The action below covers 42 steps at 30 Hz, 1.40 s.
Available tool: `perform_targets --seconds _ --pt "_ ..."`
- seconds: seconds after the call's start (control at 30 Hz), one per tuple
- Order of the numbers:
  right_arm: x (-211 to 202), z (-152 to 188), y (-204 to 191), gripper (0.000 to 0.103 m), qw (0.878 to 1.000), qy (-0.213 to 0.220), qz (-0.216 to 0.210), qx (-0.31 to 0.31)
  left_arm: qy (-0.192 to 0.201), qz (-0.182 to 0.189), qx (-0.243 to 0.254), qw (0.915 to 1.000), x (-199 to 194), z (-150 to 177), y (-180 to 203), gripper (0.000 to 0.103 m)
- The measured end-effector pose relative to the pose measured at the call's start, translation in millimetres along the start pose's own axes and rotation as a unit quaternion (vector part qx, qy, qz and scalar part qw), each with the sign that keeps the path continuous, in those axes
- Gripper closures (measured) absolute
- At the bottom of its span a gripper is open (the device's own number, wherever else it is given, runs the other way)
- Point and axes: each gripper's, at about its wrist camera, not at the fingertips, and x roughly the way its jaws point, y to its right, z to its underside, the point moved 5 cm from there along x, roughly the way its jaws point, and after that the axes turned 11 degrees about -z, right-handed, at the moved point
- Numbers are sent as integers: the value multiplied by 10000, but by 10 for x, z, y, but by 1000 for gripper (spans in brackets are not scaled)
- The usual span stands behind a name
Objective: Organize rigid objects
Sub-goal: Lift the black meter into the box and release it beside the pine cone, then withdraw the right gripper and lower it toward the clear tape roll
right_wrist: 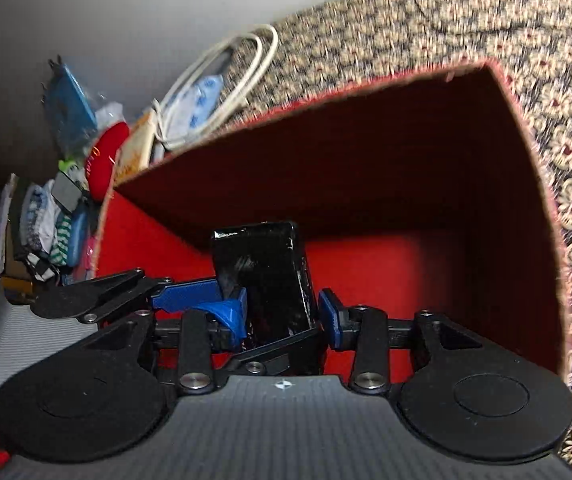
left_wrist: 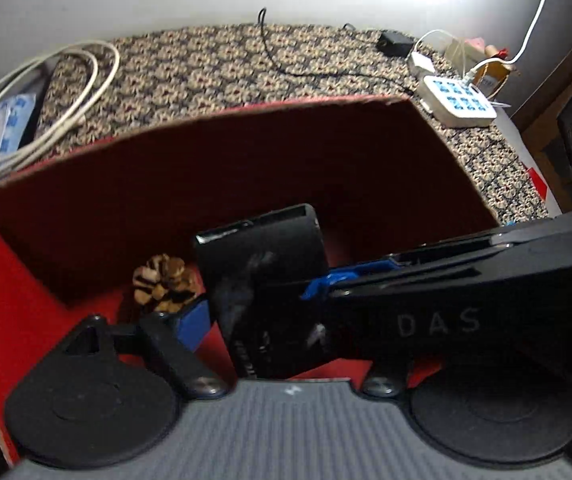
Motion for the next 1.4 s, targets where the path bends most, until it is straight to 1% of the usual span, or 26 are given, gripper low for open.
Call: perform_targets --seconds 0.07,0.1,0.13,0.17,0.2,0.27,0.33,0.43,0.5,0.6,0.77,0.87,0.97,1.03,1.27,1.4 --pt "73 3 14 78 9997 -146 64 174 -247 -14 -137 9996 96 19 -55 42" --pt "100 3 28 78 9995 -152 35 286 -276 -32 -205 9994 105 17 -80 41" --pt "99 -1 12 78 9995 -135 6 301 -270 -110 -193 9994 103 3 -104 36" --pt "97 3 9 78 9995 -112 5 290 -258 -229 -170 9993 98 -1 -119 30" --pt "109 11 18 77 9995 -111 70 287 -288 -324 -164 9989 95 0 -125 27" --pt "103 25 12 77 9994 -150 55 313 -383 -212 -281 9986 99 17 -156 27" --pt "84 21 15 77 9996 -70 32 278 -370 -202 -386 9984 93 17 -185 27" --pt "47 25 37 77 9995 60 -123 297 -257 -184 -511 9982 68 30 -210 26" --pt "30 20 64 77 9990 202 -201 350 -128 -274 -567 9979 30 37 -219 26" --pt "-39 27 83 77 9979 430 -309 373 79 -619 -545 9966 -55 60 -198 27" --pt "-259 124 80 77 9952 818 -484 218 439 -919 -503 9935 -343 96 -158 27" --pt "-413 201 43 77 9926 1030 -630 147 624 -1240 -366 9896 -507 137 -105 26" --pt "-552 292 -28 77 9900 1218 -707 -16 779 -1602 -200 9838 -653 211 -27 25" --pt "-605 367 -111 77 9885 1337 -681 -174 841 -1744 -168 9809 -731 270 -9 25" --pt "-819 632 -388 77 9805 1697 -510 -854 1046 -2004 -263 9738 -1013 480 29 24" --pt "-908 770 -458 77 9779 1778 -475 -988 1133 -2202 -254 9685 -1139 616 68 24"
